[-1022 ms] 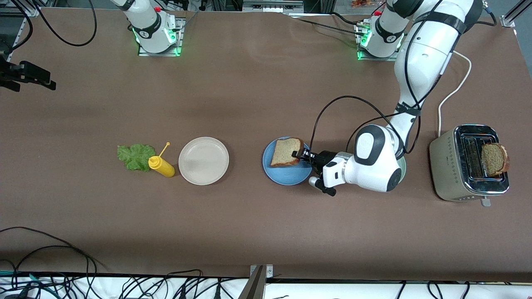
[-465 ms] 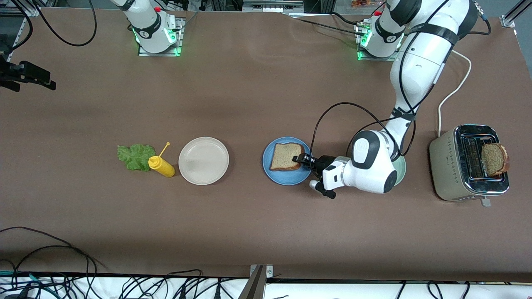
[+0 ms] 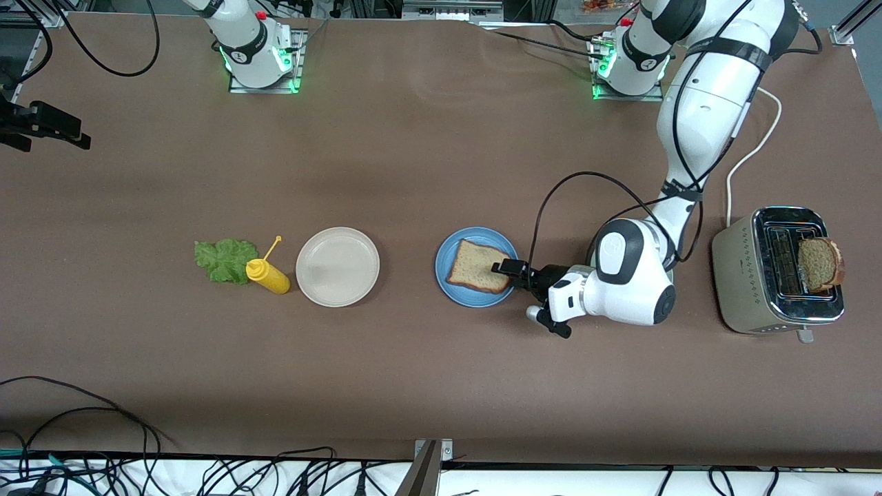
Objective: Make sandwich in blue plate with both arms
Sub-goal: 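Lower the bread onto the blue plate and open the left gripper, then raise the left gripper back while the right gripper reaches toward the lettuce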
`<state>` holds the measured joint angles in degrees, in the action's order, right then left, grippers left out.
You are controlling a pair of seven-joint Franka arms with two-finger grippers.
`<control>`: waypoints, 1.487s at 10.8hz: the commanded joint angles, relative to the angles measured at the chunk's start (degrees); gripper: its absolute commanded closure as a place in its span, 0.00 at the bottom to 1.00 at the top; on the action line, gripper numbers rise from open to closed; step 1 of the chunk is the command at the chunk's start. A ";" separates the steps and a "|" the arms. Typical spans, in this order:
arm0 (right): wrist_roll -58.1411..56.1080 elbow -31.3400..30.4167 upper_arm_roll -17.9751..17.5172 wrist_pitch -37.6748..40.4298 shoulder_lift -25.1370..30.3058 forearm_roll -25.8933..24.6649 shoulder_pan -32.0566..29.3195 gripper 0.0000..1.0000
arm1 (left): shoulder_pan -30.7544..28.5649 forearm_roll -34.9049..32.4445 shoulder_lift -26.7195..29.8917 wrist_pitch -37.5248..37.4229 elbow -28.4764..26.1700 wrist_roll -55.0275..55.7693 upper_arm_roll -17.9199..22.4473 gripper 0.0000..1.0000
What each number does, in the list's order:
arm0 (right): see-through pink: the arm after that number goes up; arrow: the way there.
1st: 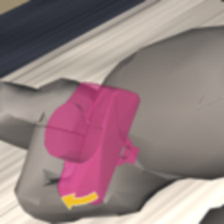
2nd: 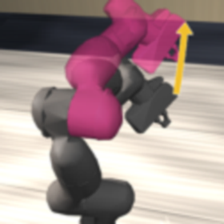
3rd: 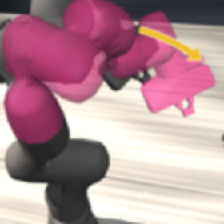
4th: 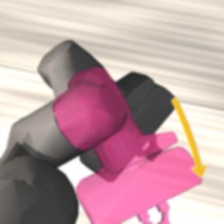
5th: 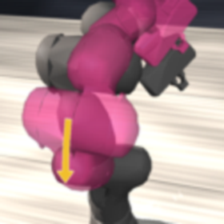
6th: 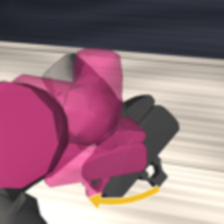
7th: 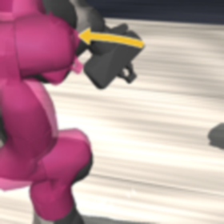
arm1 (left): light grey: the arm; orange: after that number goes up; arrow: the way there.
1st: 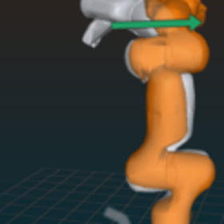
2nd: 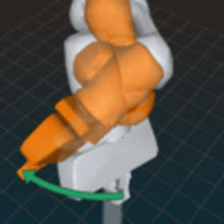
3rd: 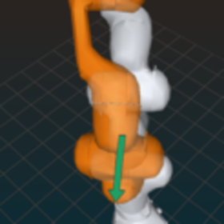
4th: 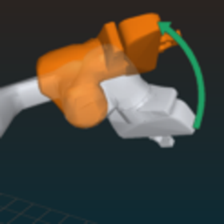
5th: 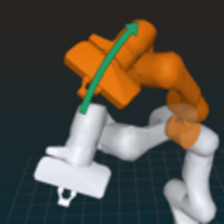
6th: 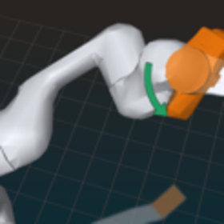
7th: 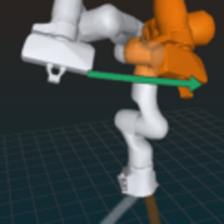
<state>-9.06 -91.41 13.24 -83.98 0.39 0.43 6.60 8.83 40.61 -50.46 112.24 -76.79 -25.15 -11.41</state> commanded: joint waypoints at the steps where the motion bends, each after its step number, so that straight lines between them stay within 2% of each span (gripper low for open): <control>1: -0.78 1.15 0.21 1.09 -0.12 -0.52 -0.01 0.00 | -1.53 -8.07 4.04 -1.32 -0.29 0.01 0.07 0.00; 3: -0.69 1.15 0.12 0.92 -0.21 -0.34 -0.01 0.00 | -2.49 -13.51 7.46 -2.90 -0.82 0.36 0.42 0.00; 6: -0.61 1.15 0.03 0.66 -1.00 0.01 0.08 0.00 | -5.21 -25.29 12.83 -4.92 -1.00 1.15 0.69 0.00; 7: -0.34 1.15 -0.06 0.66 -1.09 0.01 0.34 0.00 | -5.92 -27.49 14.41 -6.49 -0.91 1.15 0.86 0.00; 9: -0.51 1.15 -0.23 0.92 -1.35 -0.07 0.60 0.00 | -6.63 -36.69 18.62 -10.00 -1.00 1.68 1.21 0.00; 11: -0.43 1.06 -0.50 0.31 -2.05 0.01 0.69 0.00 | -6.63 -43.75 24.24 -14.83 -1.08 6.31 1.21 0.00; 16: -0.25 1.06 -0.67 -5.05 -8.02 0.10 3.85 0.00 | -7.15 -45.88 38.31 -25.83 -1.96 14.68 1.04 0.00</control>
<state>-8.91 -91.45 12.42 -87.64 -4.26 0.45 9.99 1.90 -3.33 -18.86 89.20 -76.14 -14.07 -10.51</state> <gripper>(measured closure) 0.000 0.000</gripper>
